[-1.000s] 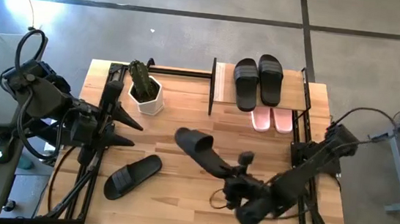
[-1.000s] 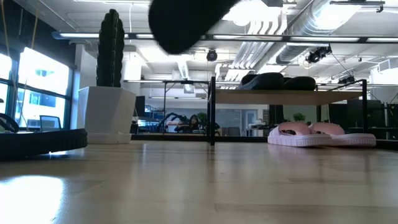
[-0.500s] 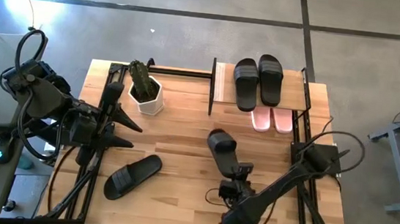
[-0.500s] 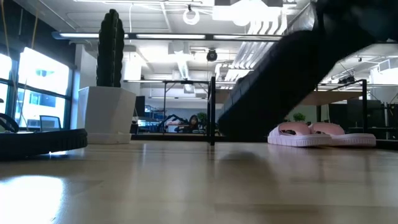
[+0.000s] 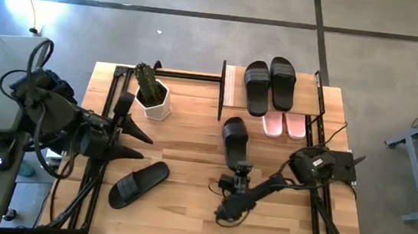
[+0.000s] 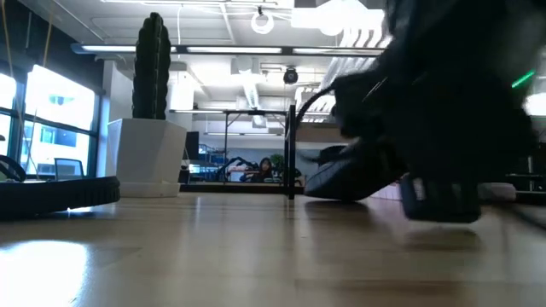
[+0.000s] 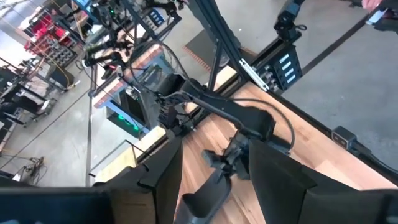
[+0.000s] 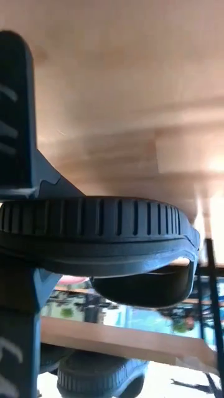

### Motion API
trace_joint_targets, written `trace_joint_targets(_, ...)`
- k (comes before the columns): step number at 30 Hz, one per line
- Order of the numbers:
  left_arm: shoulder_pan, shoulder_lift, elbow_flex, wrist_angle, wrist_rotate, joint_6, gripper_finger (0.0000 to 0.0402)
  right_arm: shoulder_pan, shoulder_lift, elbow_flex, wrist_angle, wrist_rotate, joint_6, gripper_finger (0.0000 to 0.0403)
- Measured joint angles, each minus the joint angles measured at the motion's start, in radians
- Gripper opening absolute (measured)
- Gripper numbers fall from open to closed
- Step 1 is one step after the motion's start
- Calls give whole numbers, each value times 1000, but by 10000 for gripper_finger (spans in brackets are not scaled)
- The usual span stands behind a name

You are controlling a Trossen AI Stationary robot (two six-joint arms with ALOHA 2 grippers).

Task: Pick and place slides into the shelf
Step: Put the black slipper under the shelf

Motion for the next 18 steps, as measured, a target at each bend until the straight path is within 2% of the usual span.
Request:
trace_joint_targets(3,0,0,-16,0,0,-5,166,-46,12,-1,-8,5,7,37)
trace_joint_targets(8,0,0,-39,-3,8,-8,166,-124,16,-1,1,87,-18,38)
trace_joint_targets(14,0,0,-47,-4,33,-8,166,-224,16,-2,5,109,-53,37)
trace_joint_targets(18,0,0,-47,-14,33,-8,166,-275,16,-1,54,140,-136,37)
